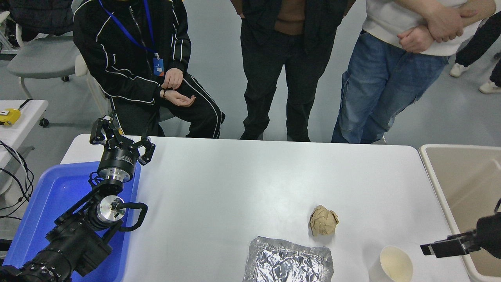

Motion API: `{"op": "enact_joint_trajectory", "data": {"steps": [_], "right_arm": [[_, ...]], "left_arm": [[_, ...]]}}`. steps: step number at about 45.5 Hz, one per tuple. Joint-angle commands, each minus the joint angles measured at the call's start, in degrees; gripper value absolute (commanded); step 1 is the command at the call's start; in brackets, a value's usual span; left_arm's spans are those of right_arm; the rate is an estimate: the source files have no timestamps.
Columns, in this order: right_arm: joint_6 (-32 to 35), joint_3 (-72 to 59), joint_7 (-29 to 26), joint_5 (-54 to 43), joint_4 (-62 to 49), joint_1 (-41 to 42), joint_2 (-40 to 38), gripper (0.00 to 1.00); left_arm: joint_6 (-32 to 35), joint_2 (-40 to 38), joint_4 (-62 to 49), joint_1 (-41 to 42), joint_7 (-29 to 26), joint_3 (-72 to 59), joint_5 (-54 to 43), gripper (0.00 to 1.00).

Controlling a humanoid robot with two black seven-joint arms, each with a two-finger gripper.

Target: Dispose of the paper cup in the dustbin

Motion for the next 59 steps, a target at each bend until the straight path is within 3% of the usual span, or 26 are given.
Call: {"op": "enact_joint_trajectory", "data": {"steps": [1, 43, 55, 59], "right_arm": [[-2.96, -0.36, -0.08, 0.52, 1.09, -1.14, 1.32, 1.00], [-9.11, -0.54, 0.10, 0.61, -7.34, -6.59, 12.57, 0.94], [-10.08, -0.54, 2.38, 0.61, -11.48, -7.21, 13.19, 0.77], [-10.78, -0.54, 2.38, 0.61, -13.15, -7.21, 13.27, 0.66]], "left_arm": [[0.00, 0.00, 0.00, -0.03, -0.01, 0.00, -0.03, 1.00], [0.00, 0.00, 0.00, -0.03, -0.01, 0.00, -0.03, 1.00], [0.00, 0.00, 0.00, -0.03, -0.01, 0.00, 0.06, 1.00], [0.00, 0.00, 0.00, -0.03, -0.01, 0.00, -0.03, 1.00]]}}
